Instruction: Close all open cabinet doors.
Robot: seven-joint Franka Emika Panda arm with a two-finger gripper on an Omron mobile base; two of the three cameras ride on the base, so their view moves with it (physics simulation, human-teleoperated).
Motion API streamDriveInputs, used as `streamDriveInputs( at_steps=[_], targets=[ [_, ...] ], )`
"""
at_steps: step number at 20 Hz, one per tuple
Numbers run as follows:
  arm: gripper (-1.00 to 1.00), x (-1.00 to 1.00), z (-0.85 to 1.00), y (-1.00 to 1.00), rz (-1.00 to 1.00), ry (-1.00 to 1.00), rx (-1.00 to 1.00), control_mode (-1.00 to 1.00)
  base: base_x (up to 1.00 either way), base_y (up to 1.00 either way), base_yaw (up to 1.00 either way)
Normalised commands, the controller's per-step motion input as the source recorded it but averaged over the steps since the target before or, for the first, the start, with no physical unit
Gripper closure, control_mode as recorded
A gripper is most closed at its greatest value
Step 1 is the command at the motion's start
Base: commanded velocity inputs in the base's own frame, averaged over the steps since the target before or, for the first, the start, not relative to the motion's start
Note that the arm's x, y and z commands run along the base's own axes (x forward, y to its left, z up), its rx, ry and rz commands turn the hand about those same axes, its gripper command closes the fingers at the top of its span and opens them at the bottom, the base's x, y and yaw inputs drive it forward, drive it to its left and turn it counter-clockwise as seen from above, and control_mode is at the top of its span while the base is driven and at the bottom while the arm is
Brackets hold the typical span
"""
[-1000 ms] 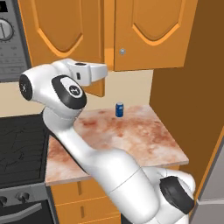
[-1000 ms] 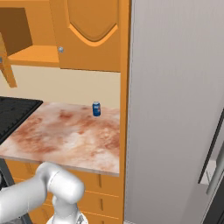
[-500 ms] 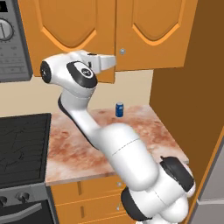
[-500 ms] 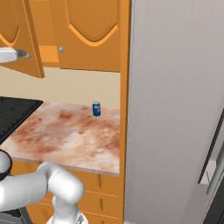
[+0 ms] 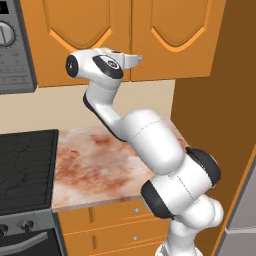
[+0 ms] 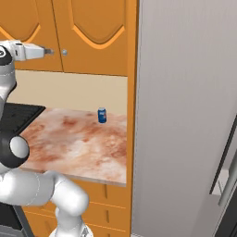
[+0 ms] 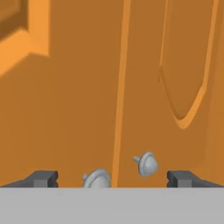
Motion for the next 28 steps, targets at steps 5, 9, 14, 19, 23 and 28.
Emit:
streamDriveInputs(
  at_steps=[5,9,14,19,23,28],
  targets=[
    [-1.00,0.69,0.00,-0.29,0.00,0.00,0.05,-1.00,0.00,0.00,0.00],
    [-1.00,0.33,0.00,-0.03,0.00,0.00,0.00,-1.00,0.00,0.00,0.00],
    [-1.00,-0.08,0.02,0.00,0.00,0.00,0.00,-1.00,0.00,0.00,0.00],
    [-1.00,-0.50,0.08,0.03,0.06,0.00,0.00,-1.00,0.00,0.00,0.00],
    [-1.00,-0.76,0.00,0.10,0.23,-0.02,0.05,-1.00,0.00,0.00,0.00],
    [-1.00,-1.00,0.00,-0.16,0.24,-0.01,0.11,-1.00,0.00,0.00,0.00]
  ],
)
